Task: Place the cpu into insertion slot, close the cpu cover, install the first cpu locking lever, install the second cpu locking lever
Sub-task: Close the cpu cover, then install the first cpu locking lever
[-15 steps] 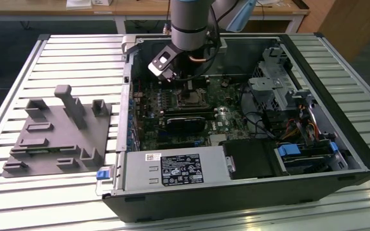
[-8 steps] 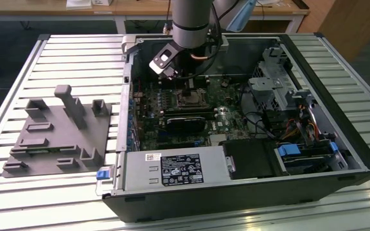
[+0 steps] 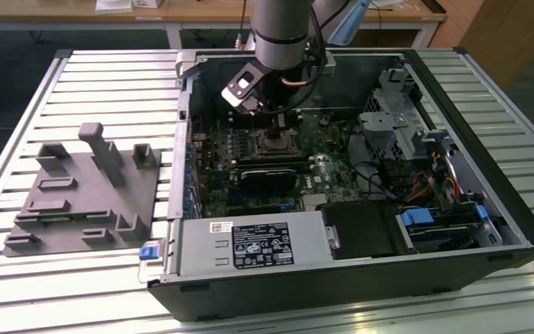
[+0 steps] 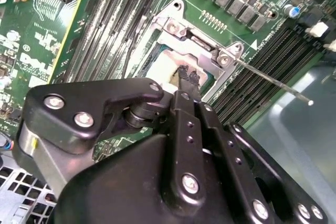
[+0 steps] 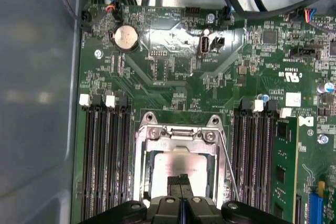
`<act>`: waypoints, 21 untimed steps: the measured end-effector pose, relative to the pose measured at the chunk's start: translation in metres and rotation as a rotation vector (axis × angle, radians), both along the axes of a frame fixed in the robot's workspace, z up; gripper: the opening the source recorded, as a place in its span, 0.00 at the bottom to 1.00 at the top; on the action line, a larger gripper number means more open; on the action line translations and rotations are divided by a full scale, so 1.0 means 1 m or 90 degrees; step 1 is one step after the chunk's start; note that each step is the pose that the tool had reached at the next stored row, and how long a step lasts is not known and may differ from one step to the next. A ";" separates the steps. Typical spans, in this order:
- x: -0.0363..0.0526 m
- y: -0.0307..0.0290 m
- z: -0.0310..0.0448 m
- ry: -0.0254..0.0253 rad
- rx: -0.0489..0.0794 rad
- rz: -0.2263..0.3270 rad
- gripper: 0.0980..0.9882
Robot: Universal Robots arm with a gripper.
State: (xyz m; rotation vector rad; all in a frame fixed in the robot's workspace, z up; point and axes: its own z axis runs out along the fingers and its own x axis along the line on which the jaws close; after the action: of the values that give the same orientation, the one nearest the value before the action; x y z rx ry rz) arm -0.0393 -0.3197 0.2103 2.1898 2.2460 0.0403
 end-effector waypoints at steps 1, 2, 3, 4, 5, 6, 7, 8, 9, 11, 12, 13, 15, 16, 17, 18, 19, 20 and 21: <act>0.0007 0.0000 0.0000 0.0000 0.000 0.000 0.01; 0.0013 0.0000 0.0000 0.0000 0.000 0.000 0.01; 0.0018 0.0000 0.0000 0.0000 0.000 0.000 0.01; 0.0022 0.0000 0.0000 0.0000 0.000 0.000 0.01; 0.0024 0.0000 0.0000 0.0000 0.000 0.000 0.01; 0.0025 0.0000 0.0000 0.0000 0.000 0.000 0.01; 0.0026 0.0000 0.0000 0.0000 0.000 0.000 0.01; 0.0026 0.0001 0.0001 0.0000 0.000 0.000 0.01; 0.0027 0.0001 0.0002 0.0000 0.000 0.000 0.01; 0.0026 0.0000 0.0012 0.0000 0.000 0.000 0.01; 0.0027 0.0000 0.0017 0.0000 0.000 0.000 0.01; 0.0027 0.0000 0.0024 0.0000 0.000 0.000 0.01; 0.0027 0.0000 0.0038 0.0000 0.000 0.000 0.01; 0.0027 0.0000 0.0044 0.0000 0.000 0.000 0.01; 0.0027 0.0000 0.0051 0.0000 0.000 0.000 0.01; 0.0027 0.0000 0.0057 0.0000 0.000 0.000 0.01; 0.0027 0.0000 0.0061 0.0000 0.000 0.000 0.01; 0.0027 0.0000 0.0064 0.0000 0.000 0.000 0.01; 0.0027 0.0000 0.0069 0.0000 0.000 0.000 0.01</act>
State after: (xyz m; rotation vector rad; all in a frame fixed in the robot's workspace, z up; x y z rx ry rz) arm -0.0366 -0.3196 0.2172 2.1898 2.2459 0.0403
